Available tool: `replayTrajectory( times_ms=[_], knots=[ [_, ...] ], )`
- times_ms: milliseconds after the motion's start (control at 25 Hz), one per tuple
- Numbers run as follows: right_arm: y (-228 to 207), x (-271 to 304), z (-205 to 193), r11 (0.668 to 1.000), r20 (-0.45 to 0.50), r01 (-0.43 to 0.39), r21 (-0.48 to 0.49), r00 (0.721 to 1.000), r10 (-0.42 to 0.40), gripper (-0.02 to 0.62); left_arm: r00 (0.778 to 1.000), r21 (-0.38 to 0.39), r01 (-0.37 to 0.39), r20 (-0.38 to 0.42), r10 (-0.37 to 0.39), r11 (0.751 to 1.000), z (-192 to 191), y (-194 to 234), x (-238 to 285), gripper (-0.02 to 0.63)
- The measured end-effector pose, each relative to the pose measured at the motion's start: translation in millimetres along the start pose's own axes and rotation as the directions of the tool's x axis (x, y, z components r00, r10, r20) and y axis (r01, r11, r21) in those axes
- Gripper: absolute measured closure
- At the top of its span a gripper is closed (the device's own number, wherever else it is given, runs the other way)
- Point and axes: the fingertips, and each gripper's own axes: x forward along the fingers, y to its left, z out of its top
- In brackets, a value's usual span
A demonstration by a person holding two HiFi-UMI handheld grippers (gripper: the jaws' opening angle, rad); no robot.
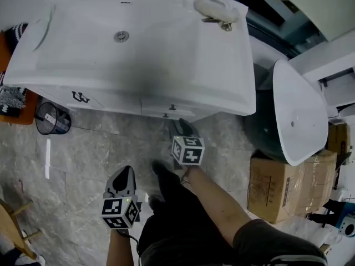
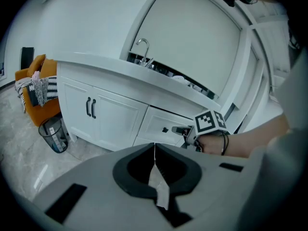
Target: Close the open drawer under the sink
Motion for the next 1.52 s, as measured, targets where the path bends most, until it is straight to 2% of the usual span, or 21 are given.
replayTrajectory(
  times_ms=[160, 440, 560, 720, 880, 1240, 1400, 1520],
  knots=[
    [28.6, -58.9, 17.6, 0.998, 0.05, -0.039, -0.049, 0.998, 0.041, 0.453, 0.999, -0.011, 0.012, 0.041, -0.011, 1.0, 7.9, -8.7, -43.7, 0.591],
    [63.5, -158.5, 22.3, 0.997, 0.117, -0.052, -0.049, 0.991, 0.057, 0.531, 0.993, 0.02, 0.022, 0.115, -0.025, 1.0, 7.4, -24.6, -117.0, 0.591],
    [79.9, -199.4, 13.7, 0.994, 0.116, -0.083, -0.066, 0.989, 0.091, 0.545, 0.991, 0.024, 0.039, 0.128, -0.042, 0.999, 3.3, -33.0, -142.8, 0.591],
    [102.7, -241.8, 6.7, 0.979, 0.094, -0.154, -0.13, 0.981, 0.167, 0.552, 0.987, 0.028, 0.058, 0.146, -0.062, 0.998, 1.7, -46.5, -167.6, 0.591],
    [113.5, -272.1, 3.9, 0.962, 0.075, -0.189, -0.197, 0.976, 0.206, 0.555, 0.985, 0.031, 0.073, 0.155, -0.077, 0.997, -1.1, -63.4, -186.6, 0.591],
    [97.1, -319.0, 2.9, 0.944, 0.085, -0.246, -0.222, 0.959, 0.27, 0.555, 0.982, 0.029, 0.026, 0.187, -0.031, 0.999, -17.1, -112.0, -208.9, 0.591],
    [73.2, -348.4, 0.0, 0.93, 0.103, -0.283, -0.233, 0.944, 0.313, 0.555, 0.978, -0.001, -0.019, 0.205, 0.019, 1.0, -33.3, -142.9, -214.8, 0.591],
    [50.2, -373.9, -2.6, 0.924, 0.136, -0.307, -0.229, 0.929, 0.343, 0.555, 0.978, -0.027, -0.021, 0.209, 0.026, 0.999, -51.4, -177.7, -216.1, 0.591]
  ],
)
